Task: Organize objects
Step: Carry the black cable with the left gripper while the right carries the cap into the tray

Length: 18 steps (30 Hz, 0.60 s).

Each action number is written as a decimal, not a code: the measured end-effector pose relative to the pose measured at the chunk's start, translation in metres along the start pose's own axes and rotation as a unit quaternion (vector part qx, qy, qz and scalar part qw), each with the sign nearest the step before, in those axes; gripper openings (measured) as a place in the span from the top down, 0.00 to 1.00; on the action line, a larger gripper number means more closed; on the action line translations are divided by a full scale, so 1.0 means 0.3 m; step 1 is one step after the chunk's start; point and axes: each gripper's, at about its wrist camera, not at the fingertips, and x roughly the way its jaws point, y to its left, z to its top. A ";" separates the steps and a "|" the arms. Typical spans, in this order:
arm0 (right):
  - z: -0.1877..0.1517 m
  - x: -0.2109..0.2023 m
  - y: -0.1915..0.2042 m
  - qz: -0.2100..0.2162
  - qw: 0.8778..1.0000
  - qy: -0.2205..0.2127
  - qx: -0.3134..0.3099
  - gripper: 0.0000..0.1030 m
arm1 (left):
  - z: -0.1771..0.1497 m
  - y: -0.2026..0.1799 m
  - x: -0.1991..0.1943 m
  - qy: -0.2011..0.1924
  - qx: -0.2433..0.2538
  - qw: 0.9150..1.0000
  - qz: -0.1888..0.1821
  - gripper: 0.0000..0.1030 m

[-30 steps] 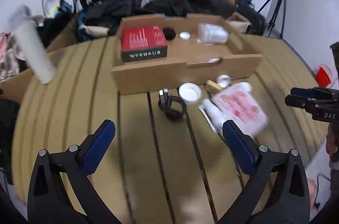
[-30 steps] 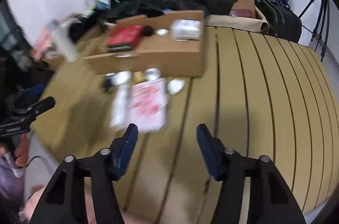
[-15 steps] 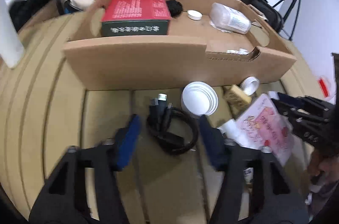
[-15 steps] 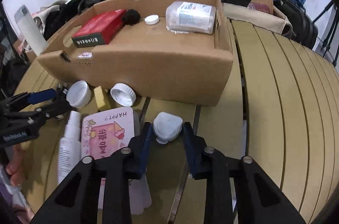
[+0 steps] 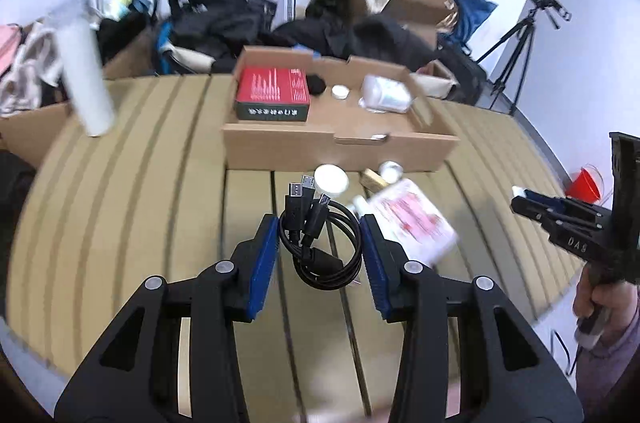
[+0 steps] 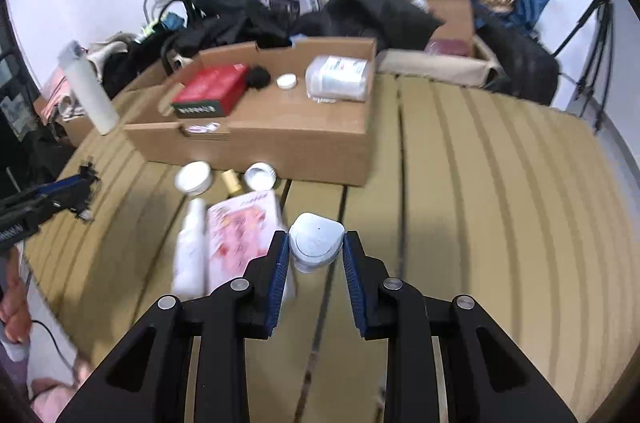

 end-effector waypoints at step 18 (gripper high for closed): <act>-0.253 -0.595 0.169 0.058 0.997 -0.051 0.009 0.71 | -0.131 -0.036 -0.435 -0.004 -0.027 0.999 -0.045 0.64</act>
